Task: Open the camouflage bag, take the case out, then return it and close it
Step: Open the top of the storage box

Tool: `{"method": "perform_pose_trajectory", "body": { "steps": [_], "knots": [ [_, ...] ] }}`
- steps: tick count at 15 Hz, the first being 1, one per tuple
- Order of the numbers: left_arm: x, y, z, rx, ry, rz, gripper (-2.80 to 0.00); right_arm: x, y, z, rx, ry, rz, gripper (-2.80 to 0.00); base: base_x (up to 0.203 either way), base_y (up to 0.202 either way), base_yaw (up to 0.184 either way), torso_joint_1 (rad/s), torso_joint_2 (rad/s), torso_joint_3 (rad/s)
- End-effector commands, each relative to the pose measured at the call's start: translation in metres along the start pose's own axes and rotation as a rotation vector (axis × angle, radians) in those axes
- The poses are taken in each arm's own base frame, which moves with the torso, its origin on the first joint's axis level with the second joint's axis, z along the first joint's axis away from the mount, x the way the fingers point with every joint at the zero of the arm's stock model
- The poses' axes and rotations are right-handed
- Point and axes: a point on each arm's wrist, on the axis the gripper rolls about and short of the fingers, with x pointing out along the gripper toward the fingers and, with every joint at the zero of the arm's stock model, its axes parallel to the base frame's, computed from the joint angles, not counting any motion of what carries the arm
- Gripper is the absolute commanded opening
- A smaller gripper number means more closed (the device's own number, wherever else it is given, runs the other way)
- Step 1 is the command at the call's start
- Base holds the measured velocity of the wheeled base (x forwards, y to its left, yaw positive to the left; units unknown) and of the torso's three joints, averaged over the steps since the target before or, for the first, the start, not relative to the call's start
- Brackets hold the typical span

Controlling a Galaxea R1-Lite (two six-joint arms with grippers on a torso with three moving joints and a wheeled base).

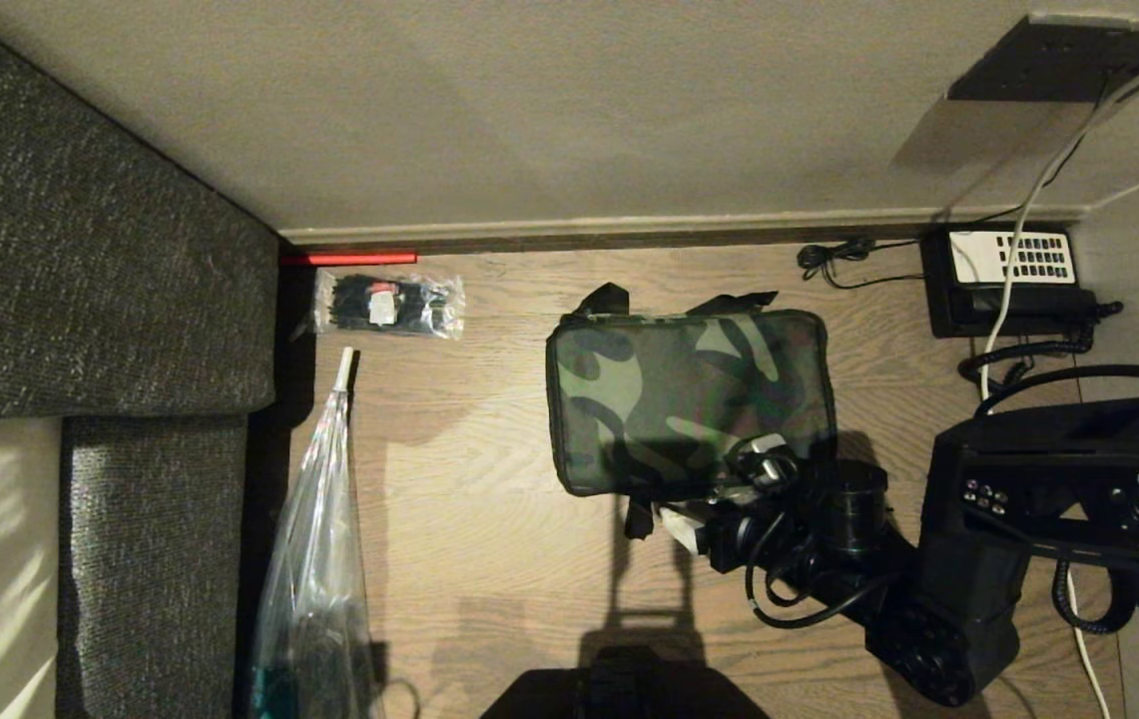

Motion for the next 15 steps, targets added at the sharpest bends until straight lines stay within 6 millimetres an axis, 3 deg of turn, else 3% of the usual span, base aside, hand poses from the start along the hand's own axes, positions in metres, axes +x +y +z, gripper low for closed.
{"method": "perform_pose_trajectory", "body": {
  "steps": [1,5,6,15],
  "knots": [
    [-0.0001,0.0,0.0001,-0.001,-0.001,0.001,-2.8,0.0023,-0.0005,-0.003,-0.003,-0.008,-0.006,0.0,0.0,0.0,0.0,0.0,0.0,0.0],
    [-0.0001,0.0,0.0001,-0.001,-0.001,0.001,-2.8,0.0043,-0.0015,-0.0024,0.001,-0.019,-0.023,0.0,0.0,0.0,0.0,0.0,0.0,0.0],
    [-0.0001,0.0,0.0001,0.0,-0.001,0.001,-2.8,0.0046,-0.0018,-0.0032,0.003,-0.018,-0.024,-2.8,0.0,0.0,0.0,0.0,0.0,0.0],
    [-0.0001,0.0,0.0001,0.0,-0.001,0.001,-2.8,0.0096,-0.0011,-0.0009,-0.01,-0.041,-0.05,-2.8,0.0,0.0,0.0,0.0,0.0,0.0]
  ]
}}
